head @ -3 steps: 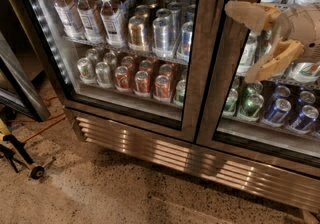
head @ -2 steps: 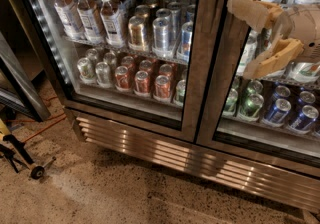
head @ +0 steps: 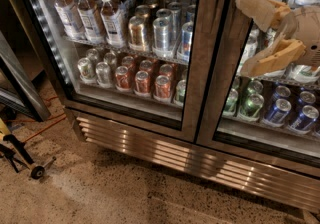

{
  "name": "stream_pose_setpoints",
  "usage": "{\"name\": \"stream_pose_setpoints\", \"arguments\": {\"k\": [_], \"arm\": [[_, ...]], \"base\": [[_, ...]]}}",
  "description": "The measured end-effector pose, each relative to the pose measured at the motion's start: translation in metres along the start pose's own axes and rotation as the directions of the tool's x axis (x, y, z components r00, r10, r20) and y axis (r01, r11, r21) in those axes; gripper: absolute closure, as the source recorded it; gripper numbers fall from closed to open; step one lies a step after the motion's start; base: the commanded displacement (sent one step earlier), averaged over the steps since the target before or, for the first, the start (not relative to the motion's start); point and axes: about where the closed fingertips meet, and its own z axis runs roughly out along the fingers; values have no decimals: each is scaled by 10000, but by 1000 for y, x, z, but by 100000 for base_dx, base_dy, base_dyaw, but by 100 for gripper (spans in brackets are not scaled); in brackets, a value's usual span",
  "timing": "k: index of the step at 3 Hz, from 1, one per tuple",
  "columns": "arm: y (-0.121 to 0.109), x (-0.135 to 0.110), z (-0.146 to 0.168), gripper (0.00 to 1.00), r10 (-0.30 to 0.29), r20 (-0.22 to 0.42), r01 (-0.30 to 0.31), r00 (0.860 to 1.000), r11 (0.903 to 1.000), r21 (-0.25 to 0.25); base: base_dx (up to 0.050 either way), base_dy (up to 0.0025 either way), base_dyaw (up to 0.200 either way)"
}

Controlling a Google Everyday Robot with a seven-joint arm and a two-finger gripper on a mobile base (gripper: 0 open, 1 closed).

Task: Open left fridge door

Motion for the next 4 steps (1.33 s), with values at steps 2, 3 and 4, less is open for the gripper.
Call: {"name": "stream_pose_setpoints", "arguments": {"k": [2, 3, 4], "arm": [[-9, 2, 37, 0, 187, -1042, -202, 9944, 9997, -137], [-10, 2, 37, 0, 190, -1039, -205, 9944, 9997, -137], [-24, 17, 27, 0, 1739, -295, -1731, 9843, 9845, 301]], "base": [[0, 0, 0], [0, 0, 0], [0, 0, 0]]}}
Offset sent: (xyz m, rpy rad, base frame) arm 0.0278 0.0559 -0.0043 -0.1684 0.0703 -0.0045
